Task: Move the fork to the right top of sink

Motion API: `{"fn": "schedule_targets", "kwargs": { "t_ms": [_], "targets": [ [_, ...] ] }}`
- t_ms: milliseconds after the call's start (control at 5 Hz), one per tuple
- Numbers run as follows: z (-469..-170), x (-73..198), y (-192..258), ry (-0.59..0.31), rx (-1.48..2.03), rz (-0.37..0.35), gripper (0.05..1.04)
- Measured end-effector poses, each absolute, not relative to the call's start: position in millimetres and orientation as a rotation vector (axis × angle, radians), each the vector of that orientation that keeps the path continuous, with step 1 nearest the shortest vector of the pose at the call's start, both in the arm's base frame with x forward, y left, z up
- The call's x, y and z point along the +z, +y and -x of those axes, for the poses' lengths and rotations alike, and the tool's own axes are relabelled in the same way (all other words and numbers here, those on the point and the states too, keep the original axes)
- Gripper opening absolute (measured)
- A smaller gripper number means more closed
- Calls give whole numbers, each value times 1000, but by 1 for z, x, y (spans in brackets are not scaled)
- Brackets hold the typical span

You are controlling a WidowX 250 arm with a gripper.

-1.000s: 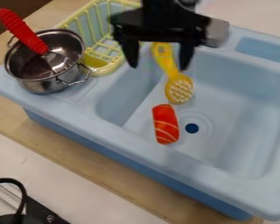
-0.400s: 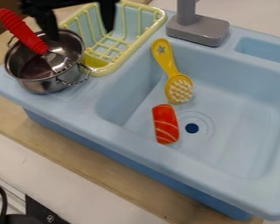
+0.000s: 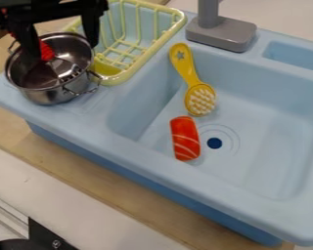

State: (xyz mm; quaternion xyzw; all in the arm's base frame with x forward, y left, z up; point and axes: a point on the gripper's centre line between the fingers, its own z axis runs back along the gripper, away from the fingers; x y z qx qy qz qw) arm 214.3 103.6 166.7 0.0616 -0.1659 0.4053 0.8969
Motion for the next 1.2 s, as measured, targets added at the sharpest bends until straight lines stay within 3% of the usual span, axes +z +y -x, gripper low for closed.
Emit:
{"fn": "schedule_targets", "kwargs": {
  "t_ms": [600,1200],
  "targets": [
    [-208,162,117,-428,1042,-141,999],
    [-210,152,137,-415,1177,-155,999]
  ]
}}
